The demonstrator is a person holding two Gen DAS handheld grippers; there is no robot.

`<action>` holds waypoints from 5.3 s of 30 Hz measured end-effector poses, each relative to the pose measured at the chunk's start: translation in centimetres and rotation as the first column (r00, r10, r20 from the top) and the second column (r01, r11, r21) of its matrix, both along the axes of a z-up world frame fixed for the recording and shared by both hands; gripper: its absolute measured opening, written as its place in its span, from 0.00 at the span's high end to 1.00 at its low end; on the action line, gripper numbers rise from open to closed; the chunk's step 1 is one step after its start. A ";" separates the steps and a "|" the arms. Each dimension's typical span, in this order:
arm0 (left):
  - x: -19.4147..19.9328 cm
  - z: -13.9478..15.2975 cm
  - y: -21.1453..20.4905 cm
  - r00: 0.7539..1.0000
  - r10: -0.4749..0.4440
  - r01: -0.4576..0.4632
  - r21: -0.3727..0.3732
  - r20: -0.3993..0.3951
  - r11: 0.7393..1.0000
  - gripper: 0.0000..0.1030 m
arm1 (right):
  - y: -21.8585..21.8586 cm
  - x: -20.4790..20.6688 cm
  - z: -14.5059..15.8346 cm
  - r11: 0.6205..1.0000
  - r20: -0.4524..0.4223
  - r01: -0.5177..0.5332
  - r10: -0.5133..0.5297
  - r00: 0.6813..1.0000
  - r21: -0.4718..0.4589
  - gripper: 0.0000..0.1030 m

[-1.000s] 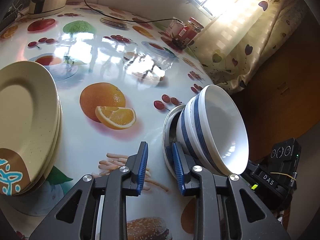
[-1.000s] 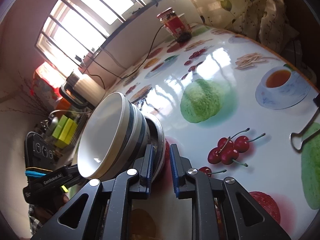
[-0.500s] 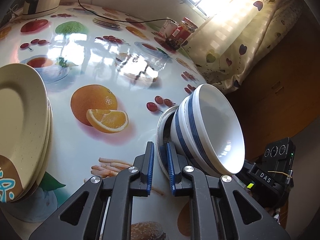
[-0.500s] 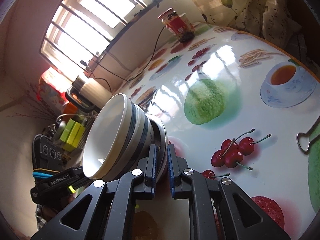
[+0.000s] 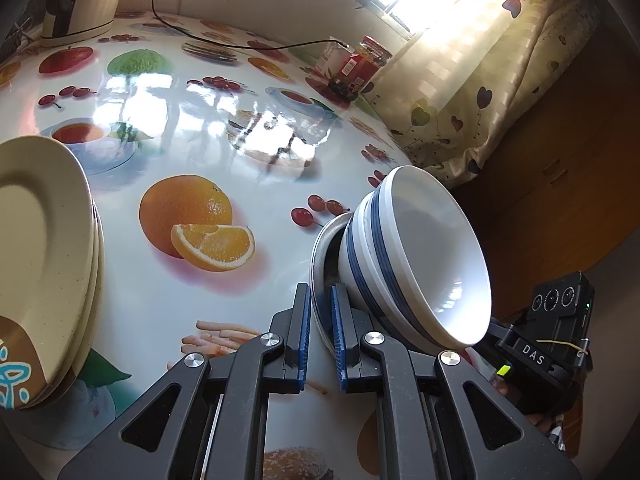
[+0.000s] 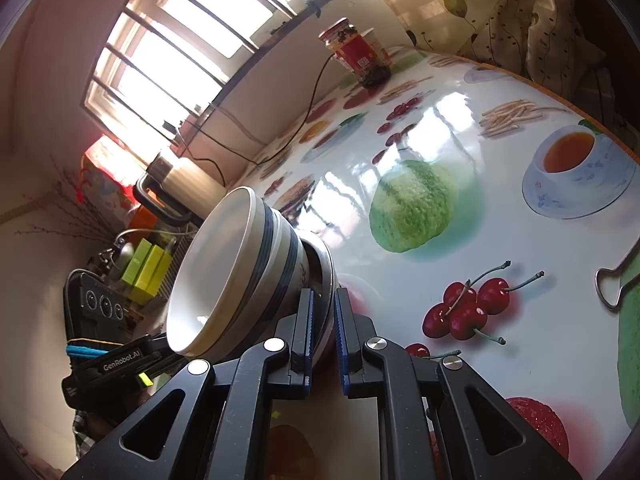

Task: Organize plates and bowls
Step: 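Lift the nested bowls with both tools and carry them toward the cream plates, then lower the nested bowls onto the cream plate stack with both tools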

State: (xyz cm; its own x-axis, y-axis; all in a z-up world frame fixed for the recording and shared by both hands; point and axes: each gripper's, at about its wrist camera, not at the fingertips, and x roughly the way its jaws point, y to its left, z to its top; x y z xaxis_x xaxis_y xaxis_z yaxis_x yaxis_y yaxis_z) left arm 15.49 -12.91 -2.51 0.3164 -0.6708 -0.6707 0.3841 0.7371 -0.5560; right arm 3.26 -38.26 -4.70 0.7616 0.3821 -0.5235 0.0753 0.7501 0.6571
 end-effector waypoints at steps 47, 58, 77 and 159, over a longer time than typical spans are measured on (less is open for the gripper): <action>-2.4 3.6 2.9 0.995 0.061 -0.064 0.031 0.079 0.997 0.90 | 2.2 -0.1 2.8 0.998 0.062 -0.064 0.065 0.996 -0.019 0.90; -2.8 4.5 4.9 0.990 0.108 -0.112 0.045 0.093 0.993 0.90 | 4.2 0.6 3.7 0.994 0.073 -0.111 0.112 0.991 -0.018 0.90; -2.5 4.8 9.9 0.973 0.210 -0.215 0.050 0.093 0.975 0.91 | 8.8 3.4 4.3 0.976 0.075 -0.215 0.217 0.973 -0.030 0.90; -0.1 2.6 21.1 0.909 0.414 -0.418 0.099 0.057 0.903 0.90 | 21.2 12.6 3.1 0.903 -0.015 -0.426 0.426 0.905 -0.062 0.88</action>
State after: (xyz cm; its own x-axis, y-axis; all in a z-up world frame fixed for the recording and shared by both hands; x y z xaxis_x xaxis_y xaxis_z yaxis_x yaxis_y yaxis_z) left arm 15.40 8.21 0.13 0.5748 -0.3985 -0.7147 0.0472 0.8881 -0.4572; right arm 15.83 -17.04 -1.64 0.5331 0.6364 -0.5574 -0.2603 0.7503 0.6077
